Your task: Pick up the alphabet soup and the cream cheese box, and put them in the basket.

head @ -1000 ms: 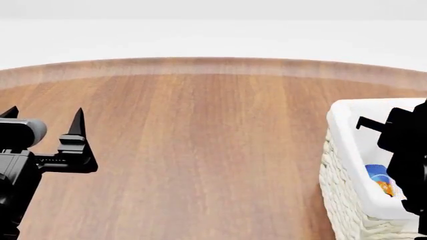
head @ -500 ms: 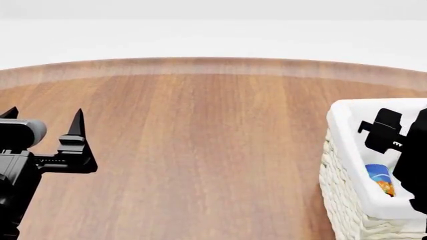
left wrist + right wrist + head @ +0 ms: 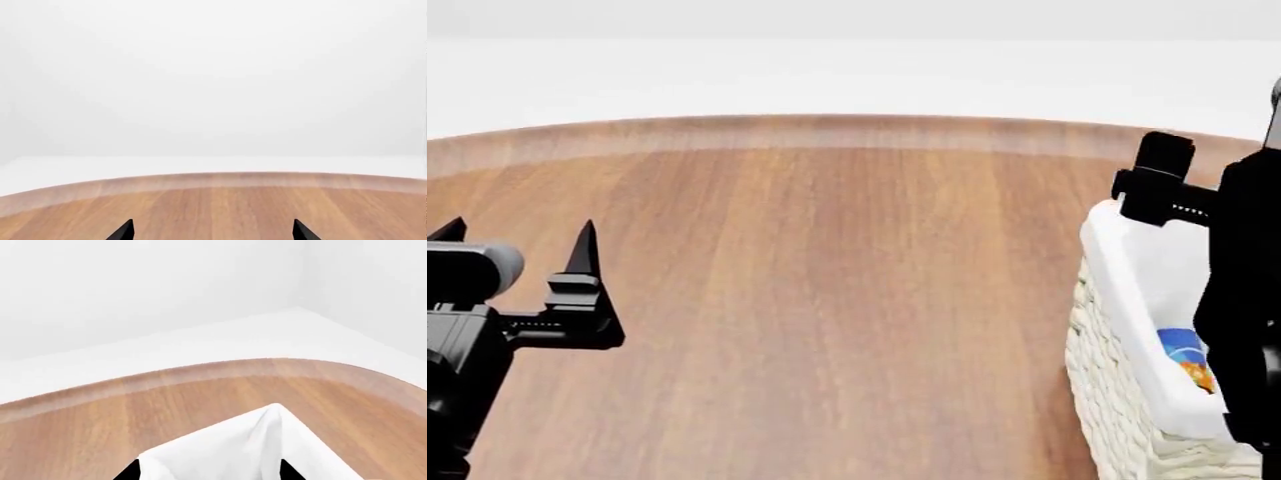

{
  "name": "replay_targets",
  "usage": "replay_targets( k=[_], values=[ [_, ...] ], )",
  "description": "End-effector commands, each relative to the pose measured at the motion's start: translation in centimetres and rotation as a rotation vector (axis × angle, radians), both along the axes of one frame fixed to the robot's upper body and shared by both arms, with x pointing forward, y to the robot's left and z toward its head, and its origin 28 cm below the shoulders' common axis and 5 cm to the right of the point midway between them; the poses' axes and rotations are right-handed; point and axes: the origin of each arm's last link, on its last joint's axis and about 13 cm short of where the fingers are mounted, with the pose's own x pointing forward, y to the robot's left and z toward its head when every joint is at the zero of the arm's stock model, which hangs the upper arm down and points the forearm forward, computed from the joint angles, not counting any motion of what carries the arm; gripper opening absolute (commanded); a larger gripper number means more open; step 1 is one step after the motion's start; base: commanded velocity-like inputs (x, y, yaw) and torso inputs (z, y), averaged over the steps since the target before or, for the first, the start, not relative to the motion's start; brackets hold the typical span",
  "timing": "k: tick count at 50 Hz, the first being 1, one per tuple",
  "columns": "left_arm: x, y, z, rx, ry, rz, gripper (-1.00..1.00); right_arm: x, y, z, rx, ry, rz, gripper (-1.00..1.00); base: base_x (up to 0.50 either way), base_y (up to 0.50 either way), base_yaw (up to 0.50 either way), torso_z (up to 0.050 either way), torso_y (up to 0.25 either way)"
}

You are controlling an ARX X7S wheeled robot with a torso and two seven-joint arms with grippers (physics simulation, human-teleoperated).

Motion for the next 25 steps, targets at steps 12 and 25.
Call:
replay_targets(
  k=[12,25],
  values=[
    [-0.8,-0.8,0.8,-0.056,-0.095,0.019,1.0,-7.1,8.4,-0.8,-0.376,-0.433,0.432,1.0,0.0,0.0,0.0,0.0,0.0],
    [-1.3,-1.0,1.3,-0.068,-0.162,0.023,1.0,-8.3,9.3,-2.5,-0.439,-0.437,0.434,1.0,0.0,0.0,0.0,0.0,0.0]
  ],
)
